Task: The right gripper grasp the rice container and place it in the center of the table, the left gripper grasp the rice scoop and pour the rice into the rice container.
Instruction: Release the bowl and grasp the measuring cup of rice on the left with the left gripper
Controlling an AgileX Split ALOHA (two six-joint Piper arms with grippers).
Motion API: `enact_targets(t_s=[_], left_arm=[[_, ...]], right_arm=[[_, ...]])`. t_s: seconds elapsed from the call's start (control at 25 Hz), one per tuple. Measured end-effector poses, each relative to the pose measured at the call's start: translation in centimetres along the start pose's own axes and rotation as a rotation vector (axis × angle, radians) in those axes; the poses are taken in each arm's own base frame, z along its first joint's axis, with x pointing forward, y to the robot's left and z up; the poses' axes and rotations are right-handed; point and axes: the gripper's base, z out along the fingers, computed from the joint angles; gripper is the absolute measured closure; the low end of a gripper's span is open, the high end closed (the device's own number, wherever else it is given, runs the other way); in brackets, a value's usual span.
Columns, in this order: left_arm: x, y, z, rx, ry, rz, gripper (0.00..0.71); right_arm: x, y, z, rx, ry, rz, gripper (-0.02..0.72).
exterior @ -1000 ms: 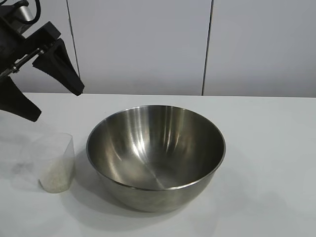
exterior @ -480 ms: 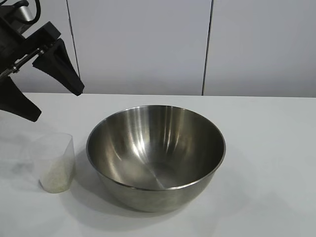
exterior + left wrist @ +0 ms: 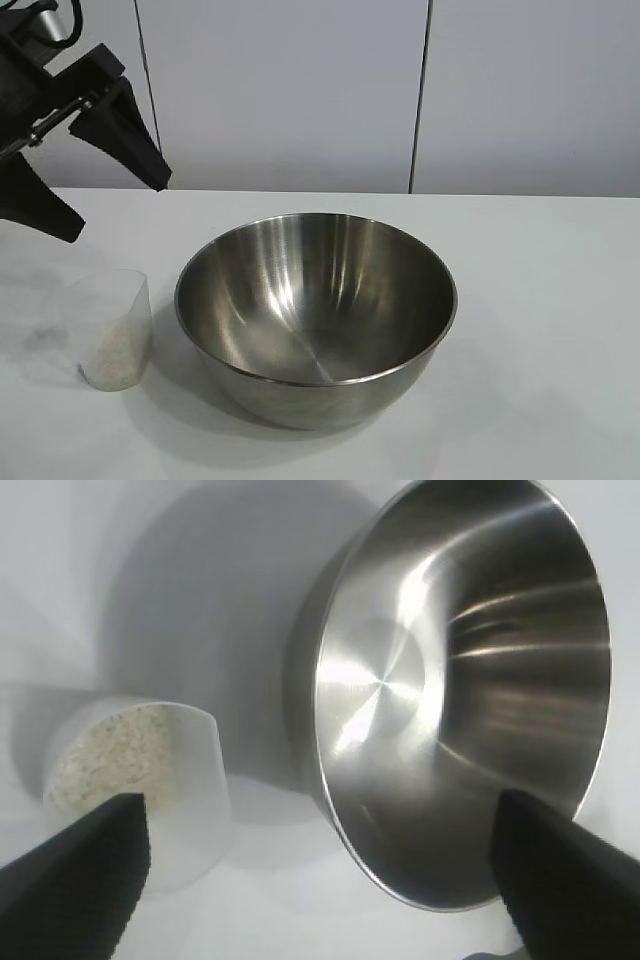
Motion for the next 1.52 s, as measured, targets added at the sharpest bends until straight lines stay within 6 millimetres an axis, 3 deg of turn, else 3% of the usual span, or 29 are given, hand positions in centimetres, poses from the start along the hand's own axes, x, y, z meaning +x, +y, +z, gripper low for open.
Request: enact_targets(t_s=[0.24, 0.6, 0.92, 1.32, 1.52], left_arm=[[-0.7, 0.3, 0.0, -0.033, -0.075, 0.000, 0.047], [-2.9, 1.3, -0.6, -0.142, -0.322, 0.009, 0.047], [-3.2, 1.4, -1.2, -0.270, -0.343, 0.306, 0.047], [-3.0, -1.6, -8.9, -0.431, -0.626, 0.439, 0.047], [-0.5, -4.9, -13.3, -0.453, -0.782, 0.479, 0.047]], right_arm=[[0.0, 0.0, 0.0, 0.000, 0.000, 0.000, 0.348], [0.0, 0.0, 0.0, 0.000, 0.000, 0.000, 0.348], [0.0, 0.0, 0.0, 0.000, 0.000, 0.000, 0.348], [0.0, 0.0, 0.0, 0.000, 0.000, 0.000, 0.348], [0.0, 0.0, 0.0, 0.000, 0.000, 0.000, 0.348]])
